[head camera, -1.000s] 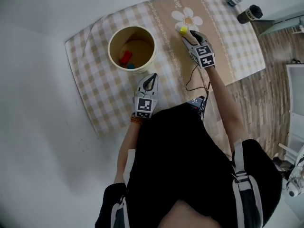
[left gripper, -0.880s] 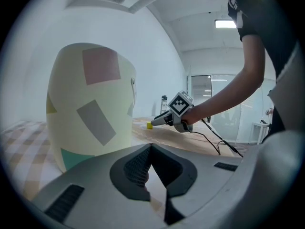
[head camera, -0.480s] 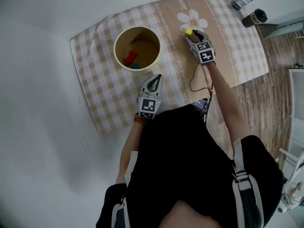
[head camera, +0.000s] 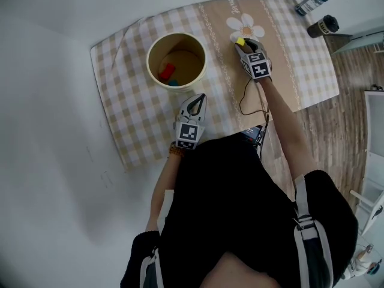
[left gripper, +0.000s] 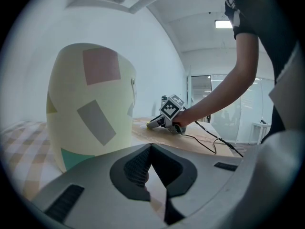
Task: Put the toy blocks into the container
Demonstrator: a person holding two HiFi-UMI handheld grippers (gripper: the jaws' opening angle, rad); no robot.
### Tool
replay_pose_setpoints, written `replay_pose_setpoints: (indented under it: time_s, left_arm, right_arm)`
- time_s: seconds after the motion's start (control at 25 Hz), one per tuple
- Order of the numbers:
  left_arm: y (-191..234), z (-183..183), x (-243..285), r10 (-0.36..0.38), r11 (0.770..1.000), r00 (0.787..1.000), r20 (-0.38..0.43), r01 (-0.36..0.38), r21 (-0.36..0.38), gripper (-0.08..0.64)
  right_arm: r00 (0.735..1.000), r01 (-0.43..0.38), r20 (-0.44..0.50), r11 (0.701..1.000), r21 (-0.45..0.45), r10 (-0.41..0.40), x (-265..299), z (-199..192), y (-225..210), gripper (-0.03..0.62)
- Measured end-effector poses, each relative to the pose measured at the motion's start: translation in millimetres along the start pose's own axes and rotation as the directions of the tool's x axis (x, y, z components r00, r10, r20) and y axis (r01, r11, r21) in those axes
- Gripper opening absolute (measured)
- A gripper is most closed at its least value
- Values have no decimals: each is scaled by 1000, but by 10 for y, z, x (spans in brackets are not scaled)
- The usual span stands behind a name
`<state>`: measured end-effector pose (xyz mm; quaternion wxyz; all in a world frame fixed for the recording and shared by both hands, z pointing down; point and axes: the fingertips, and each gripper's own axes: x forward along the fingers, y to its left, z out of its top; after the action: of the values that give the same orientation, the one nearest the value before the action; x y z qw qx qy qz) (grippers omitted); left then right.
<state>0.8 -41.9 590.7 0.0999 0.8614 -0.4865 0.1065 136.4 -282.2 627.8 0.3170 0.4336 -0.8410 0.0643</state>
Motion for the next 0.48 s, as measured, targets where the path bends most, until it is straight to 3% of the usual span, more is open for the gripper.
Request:
replay_pose_setpoints:
  time_s: [0.28,0.48]
  left_arm:
    - [0,16,2,0,1000,1000,1,0,-3,2]
    - [9,15,7,0,1000,1000,0,0,-4,2]
  right_arm:
    - [997,-32,64,999,0,32,-269,90,210,178]
    - [981,-126,144,992,-19,128,-620,157,631,178]
